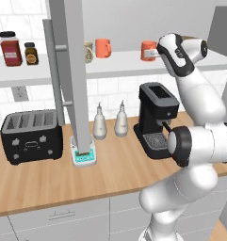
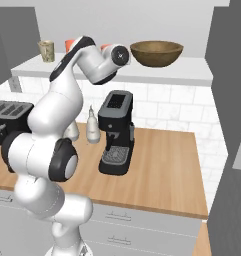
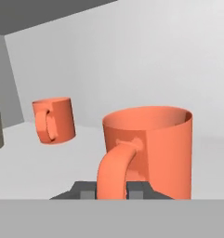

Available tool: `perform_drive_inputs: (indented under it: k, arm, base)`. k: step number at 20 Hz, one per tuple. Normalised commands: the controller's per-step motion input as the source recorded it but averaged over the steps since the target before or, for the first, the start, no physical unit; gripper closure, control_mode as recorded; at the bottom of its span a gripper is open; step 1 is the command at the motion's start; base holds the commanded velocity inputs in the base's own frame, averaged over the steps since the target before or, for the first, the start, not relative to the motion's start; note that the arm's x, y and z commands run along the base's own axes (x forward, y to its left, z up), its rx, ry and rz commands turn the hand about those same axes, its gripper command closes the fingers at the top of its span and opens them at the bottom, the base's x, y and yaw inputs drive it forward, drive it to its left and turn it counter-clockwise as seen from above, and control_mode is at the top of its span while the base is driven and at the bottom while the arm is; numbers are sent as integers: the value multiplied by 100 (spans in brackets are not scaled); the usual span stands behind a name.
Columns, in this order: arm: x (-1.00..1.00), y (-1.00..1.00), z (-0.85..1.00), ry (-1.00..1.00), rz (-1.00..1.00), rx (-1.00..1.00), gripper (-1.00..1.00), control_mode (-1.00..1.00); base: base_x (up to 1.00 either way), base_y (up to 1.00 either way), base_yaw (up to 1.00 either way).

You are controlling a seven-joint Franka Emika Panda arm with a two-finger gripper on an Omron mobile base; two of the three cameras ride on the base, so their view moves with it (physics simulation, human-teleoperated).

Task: Gather all objects into one cabinet and sort the glasses and bowls to opposite sides.

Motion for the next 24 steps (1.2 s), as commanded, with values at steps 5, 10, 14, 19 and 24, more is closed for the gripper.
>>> perform_drive_inputs:
  k: [5, 10, 14, 19, 24]
  arm:
    - [-7, 1, 0, 0, 0, 0, 100, -100]
    - [0, 9, 0, 0, 0, 0, 100, -100]
    - [1, 11, 0, 0, 0, 0, 100, -100]
    - [0, 16, 0, 0, 0, 0, 100, -100]
    - [0, 31, 0, 0, 0, 0, 100, -100]
  base:
    - [0, 0, 0]
    - [0, 0, 0]
    - [0, 0, 0]
    - [0, 0, 0]
    - [0, 0, 0]
